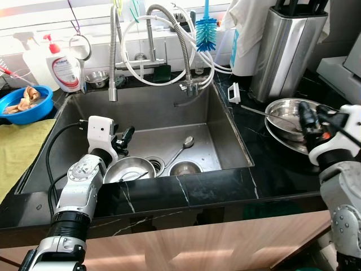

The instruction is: Kitchen organization

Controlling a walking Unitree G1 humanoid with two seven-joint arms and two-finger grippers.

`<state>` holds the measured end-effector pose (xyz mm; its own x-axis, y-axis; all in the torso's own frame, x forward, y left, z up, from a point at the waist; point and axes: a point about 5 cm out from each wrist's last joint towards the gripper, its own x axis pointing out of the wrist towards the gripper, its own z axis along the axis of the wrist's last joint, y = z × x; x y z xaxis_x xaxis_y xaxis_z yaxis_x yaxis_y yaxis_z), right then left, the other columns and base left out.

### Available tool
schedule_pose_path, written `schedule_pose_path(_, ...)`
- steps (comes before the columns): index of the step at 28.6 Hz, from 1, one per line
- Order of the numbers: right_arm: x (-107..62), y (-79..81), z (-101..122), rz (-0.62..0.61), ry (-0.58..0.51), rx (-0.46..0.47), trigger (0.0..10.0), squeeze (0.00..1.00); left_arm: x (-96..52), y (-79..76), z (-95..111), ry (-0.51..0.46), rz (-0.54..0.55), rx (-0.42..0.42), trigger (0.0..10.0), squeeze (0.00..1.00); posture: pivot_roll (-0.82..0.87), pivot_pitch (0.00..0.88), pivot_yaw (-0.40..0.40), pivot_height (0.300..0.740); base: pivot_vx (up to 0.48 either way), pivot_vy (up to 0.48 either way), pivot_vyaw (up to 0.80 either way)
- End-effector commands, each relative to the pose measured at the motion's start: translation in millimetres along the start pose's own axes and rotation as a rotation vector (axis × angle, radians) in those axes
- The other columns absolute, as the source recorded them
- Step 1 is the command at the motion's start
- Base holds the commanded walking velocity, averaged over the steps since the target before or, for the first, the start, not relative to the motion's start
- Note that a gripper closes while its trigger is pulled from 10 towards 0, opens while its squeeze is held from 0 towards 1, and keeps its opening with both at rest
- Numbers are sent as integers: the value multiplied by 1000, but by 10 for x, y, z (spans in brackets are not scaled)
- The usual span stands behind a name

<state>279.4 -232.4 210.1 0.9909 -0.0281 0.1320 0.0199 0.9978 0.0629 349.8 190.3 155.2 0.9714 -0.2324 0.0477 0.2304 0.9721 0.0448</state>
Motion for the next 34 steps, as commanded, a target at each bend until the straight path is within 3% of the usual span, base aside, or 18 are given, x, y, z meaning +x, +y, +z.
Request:
schedule_pose_path(1, 3, 2, -51, -4, 30, 6, 10000, 0, -15, 56, 73, -24, 13, 35, 10000, 0, -74, 0, 57, 740, 0, 0, 0)
schedule_pose_path(12, -15, -64, -115, -53, 45, 39, 10000, 0, -10, 17, 79, -28, -5, 33, 10000, 0, -73, 0, 58, 740, 0, 0, 0)
schedule_pose_path(34, -47, -196, -233, -161, 127, 15, 10000, 0, -7, -3, 93, -29, -16, 28, 10000, 0, -71, 0, 61, 740, 0, 0, 0)
